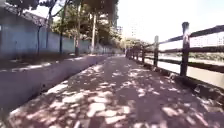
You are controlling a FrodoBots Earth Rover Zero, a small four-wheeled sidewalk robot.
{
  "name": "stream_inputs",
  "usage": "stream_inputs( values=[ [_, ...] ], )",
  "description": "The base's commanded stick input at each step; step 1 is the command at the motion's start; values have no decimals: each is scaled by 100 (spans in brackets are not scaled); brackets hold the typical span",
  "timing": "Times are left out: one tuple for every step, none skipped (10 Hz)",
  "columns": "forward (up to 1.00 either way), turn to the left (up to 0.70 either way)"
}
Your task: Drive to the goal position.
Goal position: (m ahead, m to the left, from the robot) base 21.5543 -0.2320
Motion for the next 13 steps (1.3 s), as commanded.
stream_inputs(
  values=[
    [85,-34],
    [85,-34],
    [85,0],
    [85,0],
    [85,0],
    [85,0],
    [85,0],
    [85,0],
    [85,0],
    [85,0],
    [85,0],
    [85,0],
    [85,0]
  ],
)
